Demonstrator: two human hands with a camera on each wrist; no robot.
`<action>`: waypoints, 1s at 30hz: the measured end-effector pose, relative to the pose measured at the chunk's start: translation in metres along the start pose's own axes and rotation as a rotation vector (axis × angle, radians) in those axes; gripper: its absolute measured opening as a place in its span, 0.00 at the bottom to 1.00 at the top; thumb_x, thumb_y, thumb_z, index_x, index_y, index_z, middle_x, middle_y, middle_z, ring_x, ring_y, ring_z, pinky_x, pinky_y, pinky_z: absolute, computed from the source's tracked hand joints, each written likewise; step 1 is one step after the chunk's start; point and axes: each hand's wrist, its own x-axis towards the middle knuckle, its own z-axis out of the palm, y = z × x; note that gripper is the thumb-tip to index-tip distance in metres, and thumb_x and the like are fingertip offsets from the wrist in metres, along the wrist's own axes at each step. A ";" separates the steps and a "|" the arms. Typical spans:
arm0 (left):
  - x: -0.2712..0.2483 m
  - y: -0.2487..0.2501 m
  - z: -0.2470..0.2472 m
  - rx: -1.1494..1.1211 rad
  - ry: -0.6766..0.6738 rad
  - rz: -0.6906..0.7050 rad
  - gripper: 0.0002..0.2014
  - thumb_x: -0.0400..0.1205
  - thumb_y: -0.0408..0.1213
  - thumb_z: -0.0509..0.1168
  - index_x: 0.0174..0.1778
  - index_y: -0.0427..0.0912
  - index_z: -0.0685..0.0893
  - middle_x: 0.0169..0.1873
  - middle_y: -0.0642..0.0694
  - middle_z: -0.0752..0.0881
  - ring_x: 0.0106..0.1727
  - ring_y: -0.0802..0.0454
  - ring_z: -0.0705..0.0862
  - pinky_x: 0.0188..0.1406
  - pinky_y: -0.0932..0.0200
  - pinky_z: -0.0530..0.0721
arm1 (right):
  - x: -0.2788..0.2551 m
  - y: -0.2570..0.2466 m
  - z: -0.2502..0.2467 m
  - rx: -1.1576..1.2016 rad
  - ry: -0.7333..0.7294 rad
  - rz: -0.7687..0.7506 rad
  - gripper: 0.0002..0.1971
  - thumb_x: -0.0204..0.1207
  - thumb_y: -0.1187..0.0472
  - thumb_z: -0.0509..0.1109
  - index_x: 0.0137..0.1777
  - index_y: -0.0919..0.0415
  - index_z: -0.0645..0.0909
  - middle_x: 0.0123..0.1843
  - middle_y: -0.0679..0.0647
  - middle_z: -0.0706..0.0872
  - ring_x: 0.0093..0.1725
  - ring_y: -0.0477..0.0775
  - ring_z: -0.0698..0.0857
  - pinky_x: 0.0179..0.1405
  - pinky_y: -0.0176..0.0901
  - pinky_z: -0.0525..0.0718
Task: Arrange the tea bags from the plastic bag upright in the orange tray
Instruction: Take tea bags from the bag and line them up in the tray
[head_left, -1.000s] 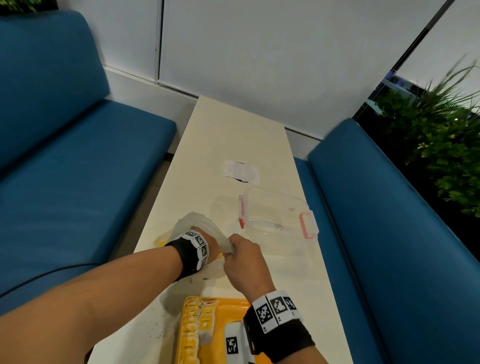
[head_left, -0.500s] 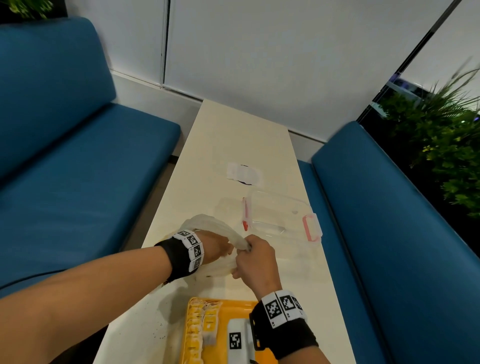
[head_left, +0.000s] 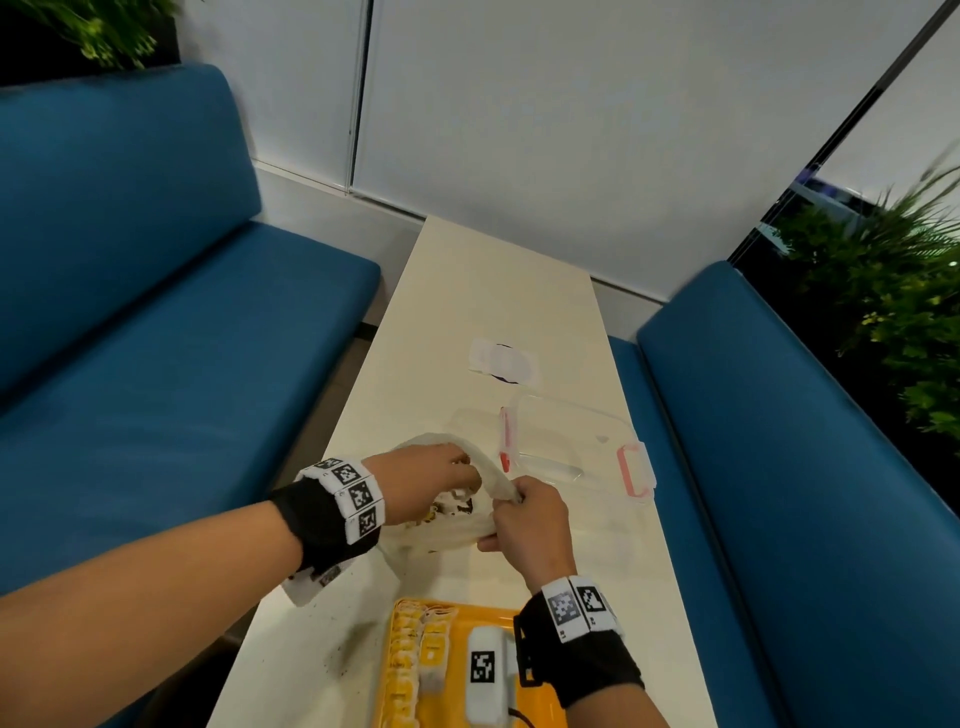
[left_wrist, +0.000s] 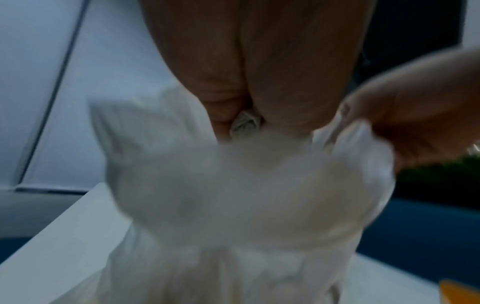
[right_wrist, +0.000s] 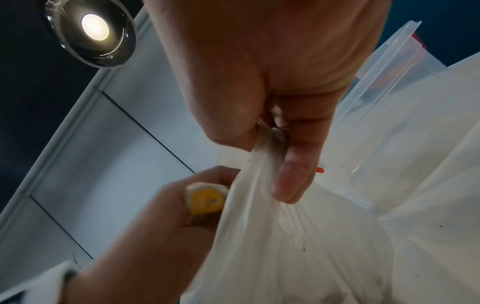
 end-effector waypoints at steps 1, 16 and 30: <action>-0.005 -0.003 0.001 -0.021 0.053 0.046 0.26 0.79 0.21 0.64 0.68 0.52 0.81 0.68 0.53 0.77 0.64 0.55 0.78 0.60 0.59 0.81 | 0.000 0.000 0.000 0.003 -0.002 -0.001 0.08 0.77 0.70 0.60 0.46 0.64 0.82 0.46 0.62 0.87 0.27 0.59 0.90 0.29 0.48 0.91; -0.110 0.027 0.058 -1.728 0.223 -0.387 0.18 0.82 0.22 0.67 0.65 0.40 0.86 0.57 0.31 0.90 0.56 0.33 0.91 0.48 0.47 0.91 | -0.033 0.017 -0.012 -0.240 0.042 -0.158 0.16 0.77 0.56 0.73 0.64 0.52 0.78 0.58 0.49 0.80 0.49 0.49 0.84 0.44 0.40 0.84; -0.132 0.041 0.088 -1.333 -0.117 -0.426 0.15 0.67 0.27 0.73 0.50 0.34 0.86 0.40 0.36 0.88 0.43 0.41 0.90 0.42 0.47 0.90 | -0.088 -0.002 0.026 -0.417 -0.576 -0.578 0.10 0.75 0.64 0.73 0.51 0.48 0.88 0.47 0.44 0.81 0.46 0.44 0.81 0.51 0.44 0.83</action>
